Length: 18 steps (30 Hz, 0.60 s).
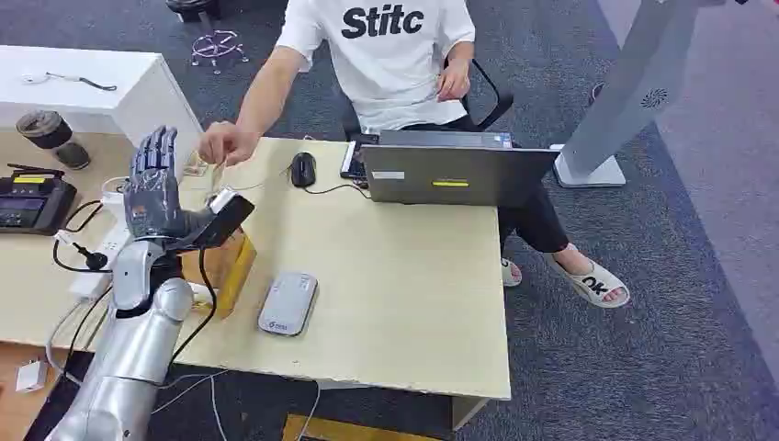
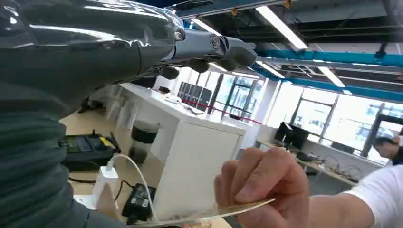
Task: Pass the card to the sensor for recognition and then transmit it.
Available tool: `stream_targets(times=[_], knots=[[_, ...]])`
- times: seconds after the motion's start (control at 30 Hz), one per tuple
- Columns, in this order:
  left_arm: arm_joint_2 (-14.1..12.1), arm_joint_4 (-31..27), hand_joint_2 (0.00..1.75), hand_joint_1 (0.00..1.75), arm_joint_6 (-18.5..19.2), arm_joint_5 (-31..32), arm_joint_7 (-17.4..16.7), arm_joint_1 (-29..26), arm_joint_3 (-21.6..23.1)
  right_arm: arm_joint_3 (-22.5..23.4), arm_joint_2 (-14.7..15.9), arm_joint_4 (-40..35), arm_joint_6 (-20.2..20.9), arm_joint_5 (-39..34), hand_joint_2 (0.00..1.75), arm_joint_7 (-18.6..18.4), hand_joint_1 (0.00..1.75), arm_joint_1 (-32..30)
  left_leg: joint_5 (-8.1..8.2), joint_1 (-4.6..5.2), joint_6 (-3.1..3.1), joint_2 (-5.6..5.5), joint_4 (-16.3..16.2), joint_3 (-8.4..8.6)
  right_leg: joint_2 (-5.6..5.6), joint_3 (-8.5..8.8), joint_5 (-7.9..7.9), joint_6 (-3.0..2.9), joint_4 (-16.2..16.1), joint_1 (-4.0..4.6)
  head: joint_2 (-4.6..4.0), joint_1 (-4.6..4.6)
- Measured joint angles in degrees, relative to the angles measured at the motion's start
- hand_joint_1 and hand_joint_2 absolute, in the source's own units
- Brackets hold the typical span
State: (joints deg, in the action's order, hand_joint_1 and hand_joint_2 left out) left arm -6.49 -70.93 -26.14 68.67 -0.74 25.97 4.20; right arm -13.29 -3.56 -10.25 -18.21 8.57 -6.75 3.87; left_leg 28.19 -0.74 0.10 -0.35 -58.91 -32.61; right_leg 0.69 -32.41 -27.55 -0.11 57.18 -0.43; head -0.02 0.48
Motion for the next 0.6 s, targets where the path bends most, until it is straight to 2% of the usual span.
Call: stream_targets(times=[0.23, 0.43, 0.47, 0.5, 0.57, 0.6], knots=[[0.2, -0.8, 1.75, 0.0, 2.0, 1.2, -1.0, 0.3, 5.0, -0.1, 0.0, 0.0, 0.1, 1.0, 1.75, -0.1, 0.0, 0.0, 0.0, -0.02, 0.0, 0.02, 0.0, 0.0, 0.02, -0.02, 0.0, 0.0, 0.0, 0.03, 0.0, 0.02], [0.3, -0.9, 1.75, 0.0, 3.0, 0.2, -1.3, 0.2, 6.4, -0.5, 0.0, 0.0, -0.2, 1.8, 1.75, -0.2, 0.0, 0.0, 0.0, -0.01, 0.0, 0.02, 0.0, -0.01, 0.01, -0.02, 0.0, 0.0, 0.0, 0.02, 0.0, 0.0], [0.3, -0.9, 1.75, 0.1, 3.2, -0.2, -1.3, 0.2, 6.6, -0.5, 0.0, 0.0, -0.3, 1.9, 1.75, -0.2, 0.0, 0.0, 0.0, -0.01, 0.0, 0.01, 0.0, -0.02, 0.0, -0.02, 0.0, 0.0, 0.0, 0.02, 0.0, 0.0], [0.4, -0.9, 1.75, 1.59, 3.4, -0.4, -1.4, 0.2, 6.7, -0.5, 0.0, 0.0, -0.3, 1.9, 1.75, -0.2, 0.0, 0.0, 0.0, -0.01, 0.0, 0.01, 0.0, -0.03, -0.01, -0.01, 0.0, 0.0, 0.0, 0.02, 0.0, 0.02], [0.4, -0.9, 1.75, 1.59, 3.7, -1.0, -1.5, 0.2, 6.7, -0.5, 0.0, 0.0, -0.4, 1.9, 1.75, -0.2, 0.0, 0.0, 0.0, -0.01, 0.0, 0.01, 0.0, -0.03, 0.0, -0.01, 0.0, 0.0, 0.0, 0.02, 0.0, 0.02], [0.4, -0.9, 1.75, 1.75, 3.7, -1.4, -1.5, 0.2, 6.7, -0.5, 0.0, 0.0, -0.4, 1.9, 1.75, -0.2, 0.0, 0.0, 0.0, -0.01, 0.0, 0.01, 0.0, -0.03, 0.01, -0.02, 0.0, 0.0, 0.0, 0.02, 0.0, 0.0]])
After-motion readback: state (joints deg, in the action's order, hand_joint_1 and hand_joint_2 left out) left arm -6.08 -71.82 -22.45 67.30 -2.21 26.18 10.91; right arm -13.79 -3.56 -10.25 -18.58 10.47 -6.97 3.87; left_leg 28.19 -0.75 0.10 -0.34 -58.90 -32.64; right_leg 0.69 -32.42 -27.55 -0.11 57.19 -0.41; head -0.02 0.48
